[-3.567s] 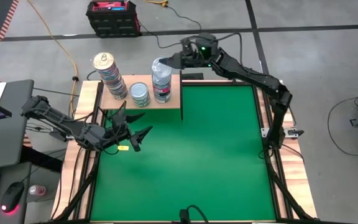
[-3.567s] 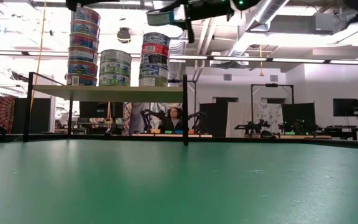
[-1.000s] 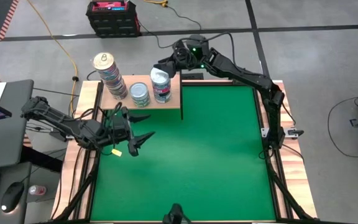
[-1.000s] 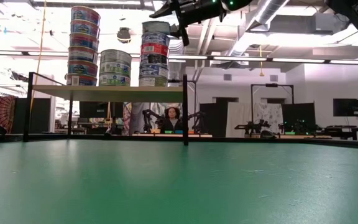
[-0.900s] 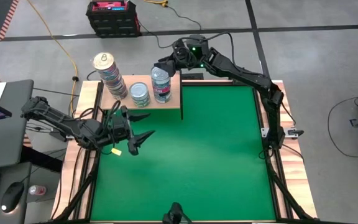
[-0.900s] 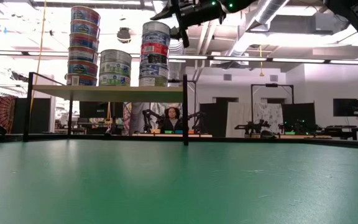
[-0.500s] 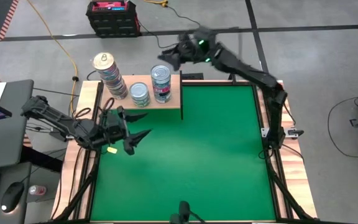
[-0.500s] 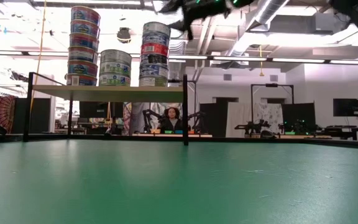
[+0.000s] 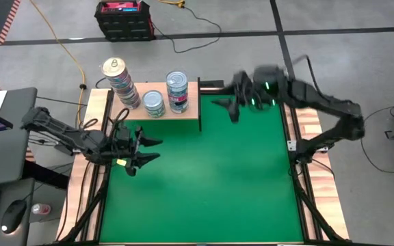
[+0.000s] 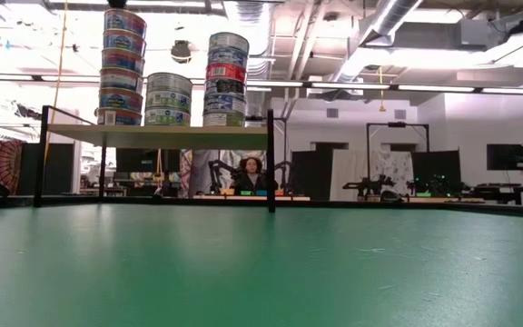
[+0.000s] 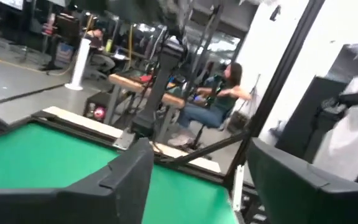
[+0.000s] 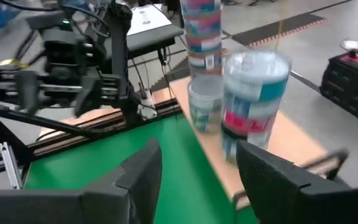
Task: Stack canned seafood by type on shelf
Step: Return to Home Position
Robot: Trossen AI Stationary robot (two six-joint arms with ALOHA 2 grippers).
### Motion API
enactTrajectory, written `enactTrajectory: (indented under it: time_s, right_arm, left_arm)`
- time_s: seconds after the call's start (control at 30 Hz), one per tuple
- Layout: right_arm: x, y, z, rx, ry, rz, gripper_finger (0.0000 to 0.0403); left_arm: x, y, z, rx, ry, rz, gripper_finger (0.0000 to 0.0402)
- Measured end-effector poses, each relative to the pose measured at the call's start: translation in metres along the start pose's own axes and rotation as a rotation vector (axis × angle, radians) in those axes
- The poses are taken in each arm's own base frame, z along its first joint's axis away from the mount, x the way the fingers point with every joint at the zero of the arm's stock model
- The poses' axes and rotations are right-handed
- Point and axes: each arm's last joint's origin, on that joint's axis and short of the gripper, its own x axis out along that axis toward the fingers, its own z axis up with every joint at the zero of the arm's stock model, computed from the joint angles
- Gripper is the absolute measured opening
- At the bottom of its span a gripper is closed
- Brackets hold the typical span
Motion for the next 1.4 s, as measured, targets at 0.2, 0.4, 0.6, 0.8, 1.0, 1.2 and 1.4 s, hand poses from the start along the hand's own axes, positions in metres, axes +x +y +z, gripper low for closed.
enactTrajectory:
  time_s: [0.2,0.4,0.6,0.8,1.0,1.2,1.4]
  right_arm:
    - [-0.018,0.027,-0.08,0.133,-0.067,-0.049,0.0214]
    - [-0.024,0.03,-0.157,0.316,-0.192,-0.011,0.019]
    - [-0.029,0.022,-0.209,0.472,-0.264,0.036,0.0164]
    - [-0.045,0.011,-0.238,0.541,-0.306,-0.046,0.0137]
    - [-0.06,0.004,-0.267,0.661,-0.341,-0.025,0.0118]
    - [-0.066,0.0,-0.288,0.759,-0.37,0.038,0.0113]
    - [-0.066,-0.003,-0.305,0.845,-0.356,0.023,0.0113]
  left_arm:
    - [-0.01,0.029,-0.038,-0.137,-0.006,-0.049,0.0208]
    - [-0.023,0.035,-0.038,-0.16,-0.073,-0.063,0.0168]
    - [-0.037,0.039,-0.031,-0.125,-0.069,-0.036,0.0128]
    - [-0.049,0.042,-0.03,-0.149,-0.003,-0.067,0.0092]
    - [-0.059,0.044,-0.031,-0.147,0.065,-0.106,0.0055]
    - [-0.069,0.046,-0.03,-0.14,0.092,-0.13,0.0026]
    - [-0.076,0.049,-0.036,-0.13,0.185,-0.165,0.0009]
